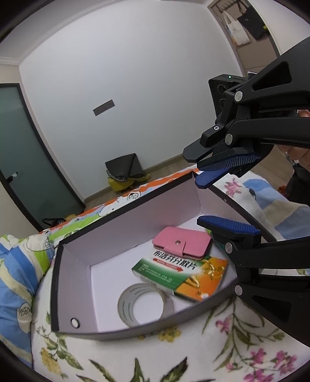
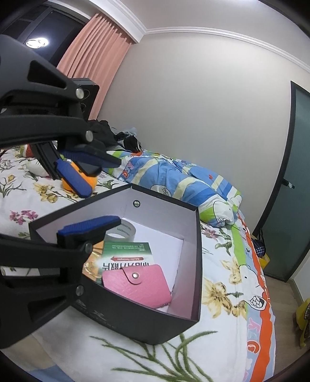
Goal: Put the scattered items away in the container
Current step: 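Withdraw both grippers from the black box back over the bed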
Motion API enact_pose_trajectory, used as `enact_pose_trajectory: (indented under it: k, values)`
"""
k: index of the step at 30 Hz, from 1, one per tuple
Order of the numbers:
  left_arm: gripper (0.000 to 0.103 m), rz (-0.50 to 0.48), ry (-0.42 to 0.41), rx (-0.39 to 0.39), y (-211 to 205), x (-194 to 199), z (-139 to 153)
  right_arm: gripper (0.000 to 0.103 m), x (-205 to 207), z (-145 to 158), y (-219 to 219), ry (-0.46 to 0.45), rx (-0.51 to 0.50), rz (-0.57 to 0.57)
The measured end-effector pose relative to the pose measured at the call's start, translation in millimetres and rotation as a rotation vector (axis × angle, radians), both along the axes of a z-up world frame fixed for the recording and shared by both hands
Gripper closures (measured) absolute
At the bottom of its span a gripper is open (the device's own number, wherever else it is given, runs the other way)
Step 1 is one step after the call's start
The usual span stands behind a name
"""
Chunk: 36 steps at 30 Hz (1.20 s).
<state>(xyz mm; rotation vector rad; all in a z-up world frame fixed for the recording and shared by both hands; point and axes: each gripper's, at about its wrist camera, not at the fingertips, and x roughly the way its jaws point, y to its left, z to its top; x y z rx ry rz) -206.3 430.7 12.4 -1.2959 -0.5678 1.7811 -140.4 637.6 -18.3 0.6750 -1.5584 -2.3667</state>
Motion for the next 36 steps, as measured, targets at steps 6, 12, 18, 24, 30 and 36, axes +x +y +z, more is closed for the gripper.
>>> enact_pose_trajectory:
  k: [6,12,18,24,30,36]
  values:
    - [0.065,0.053,0.030,-0.001,-40.1,0.8,24.2,0.052,7.8,22.1,-24.4,0.005,0.030,0.016]
    - [0.007,0.159,0.044,-0.005,-126.3,4.5,56.0,0.011,23.2,62.4,-67.3,0.042,0.119,0.045]
    - [0.004,0.252,0.054,-0.003,-196.6,12.9,88.9,0.000,32.4,88.5,-111.8,0.006,0.164,0.092]
    - [0.003,0.300,0.064,-0.026,-263.8,25.5,108.9,0.000,40.0,113.8,-161.7,0.002,0.207,0.152]
    - [0.003,0.398,0.080,-0.007,-346.1,48.3,128.3,0.000,46.0,133.8,-217.0,0.018,0.233,0.220]
    - [0.003,0.478,0.107,-0.028,-418.5,73.0,146.4,0.000,47.6,147.8,-277.8,0.031,0.252,0.303]
